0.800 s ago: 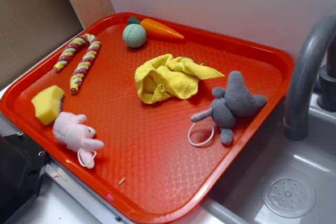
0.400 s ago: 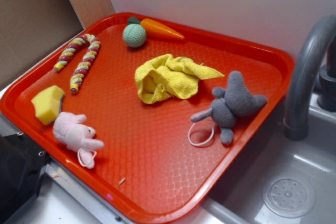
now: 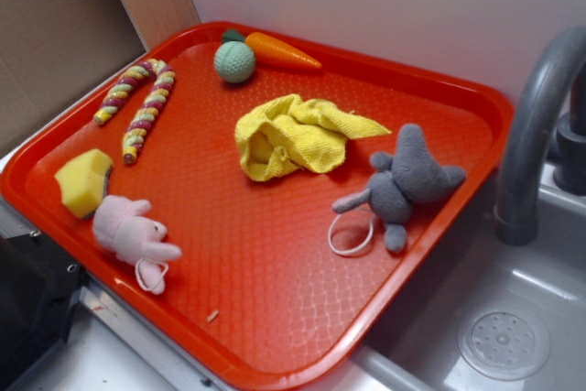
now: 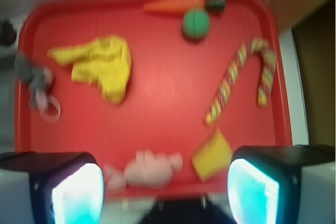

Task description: Grab the yellow cloth.

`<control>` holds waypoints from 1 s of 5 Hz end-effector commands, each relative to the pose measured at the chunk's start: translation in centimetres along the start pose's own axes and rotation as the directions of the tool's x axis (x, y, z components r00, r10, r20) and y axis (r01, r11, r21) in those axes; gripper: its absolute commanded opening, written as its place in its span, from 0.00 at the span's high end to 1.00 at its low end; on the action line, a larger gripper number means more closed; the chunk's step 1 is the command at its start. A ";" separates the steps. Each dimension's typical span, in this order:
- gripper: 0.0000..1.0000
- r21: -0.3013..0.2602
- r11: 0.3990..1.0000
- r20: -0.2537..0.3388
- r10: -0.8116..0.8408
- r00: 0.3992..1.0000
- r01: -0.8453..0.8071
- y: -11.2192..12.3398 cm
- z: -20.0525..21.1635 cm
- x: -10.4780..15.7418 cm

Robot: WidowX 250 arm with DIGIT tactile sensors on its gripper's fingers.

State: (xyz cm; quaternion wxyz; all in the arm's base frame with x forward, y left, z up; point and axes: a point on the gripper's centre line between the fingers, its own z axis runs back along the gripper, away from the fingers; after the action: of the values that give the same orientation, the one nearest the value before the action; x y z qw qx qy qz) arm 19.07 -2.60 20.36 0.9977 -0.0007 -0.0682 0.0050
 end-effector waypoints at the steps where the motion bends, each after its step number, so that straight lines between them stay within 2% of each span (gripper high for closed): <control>1: 0.00 -0.086 0.903 0.022 -0.420 0.907 0.420 -6.9 -9.5 3.8; 2: 0.00 -0.051 0.851 0.012 -0.524 0.852 0.523 -7.5 -13.1 2.9; 3: 0.00 -0.056 0.857 -0.021 -0.514 0.857 0.513 -6.2 -16.6 3.9; 4: 1.00 0.002 0.903 -0.033 -0.428 0.903 0.429 -4.8 -17.0 5.6; 5: 1.00 -0.009 0.910 -0.028 -0.414 0.910 0.414 -4.5 -17.6 6.1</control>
State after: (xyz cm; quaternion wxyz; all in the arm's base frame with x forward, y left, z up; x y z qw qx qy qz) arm 26.95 -6.77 2.89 0.9766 0.0103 -0.0274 -0.2132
